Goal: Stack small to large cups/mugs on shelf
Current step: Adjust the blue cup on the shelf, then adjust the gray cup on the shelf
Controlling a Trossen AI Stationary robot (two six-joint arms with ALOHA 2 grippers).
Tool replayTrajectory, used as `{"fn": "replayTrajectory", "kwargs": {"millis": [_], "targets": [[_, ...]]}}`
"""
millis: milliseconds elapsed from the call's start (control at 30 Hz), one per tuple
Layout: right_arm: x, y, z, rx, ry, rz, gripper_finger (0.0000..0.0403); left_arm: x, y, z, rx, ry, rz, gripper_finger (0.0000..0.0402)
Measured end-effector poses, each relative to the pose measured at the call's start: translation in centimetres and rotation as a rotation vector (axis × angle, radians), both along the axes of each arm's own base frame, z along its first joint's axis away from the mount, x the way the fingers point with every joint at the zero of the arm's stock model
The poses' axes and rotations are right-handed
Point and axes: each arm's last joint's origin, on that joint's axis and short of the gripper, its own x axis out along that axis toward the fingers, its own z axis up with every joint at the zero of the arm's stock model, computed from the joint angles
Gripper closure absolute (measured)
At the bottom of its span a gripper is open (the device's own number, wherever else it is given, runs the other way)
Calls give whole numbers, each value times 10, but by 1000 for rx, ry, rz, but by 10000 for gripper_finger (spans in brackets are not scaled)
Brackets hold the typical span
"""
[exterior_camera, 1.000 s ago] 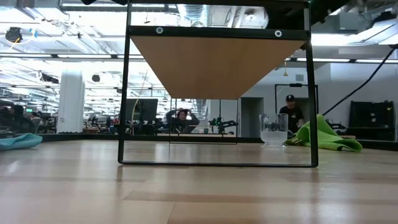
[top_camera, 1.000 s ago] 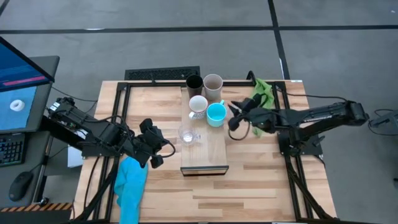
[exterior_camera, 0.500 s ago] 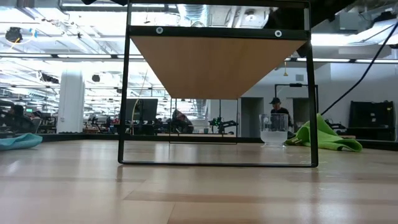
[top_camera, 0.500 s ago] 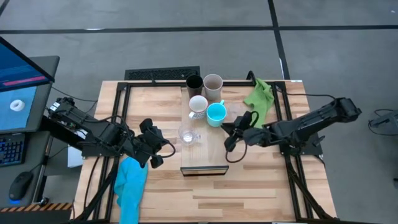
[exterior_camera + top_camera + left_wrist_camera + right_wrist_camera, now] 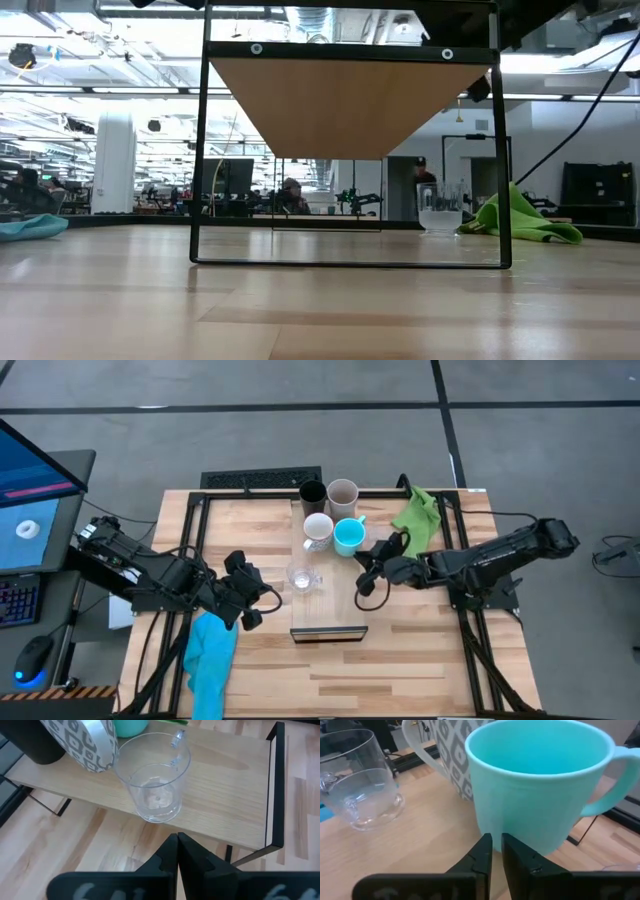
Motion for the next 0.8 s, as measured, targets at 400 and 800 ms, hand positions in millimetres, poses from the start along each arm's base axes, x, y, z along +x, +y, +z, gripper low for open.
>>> {"fn": "replayTrajectory", "kwargs": {"millis": [400, 800], "targets": [[6, 11, 30, 41, -94, 169, 341, 0, 0, 0, 22, 7, -12, 401], [43, -33, 101, -195, 4, 145, 394, 0, 1, 0, 66, 7, -19, 401]]}}
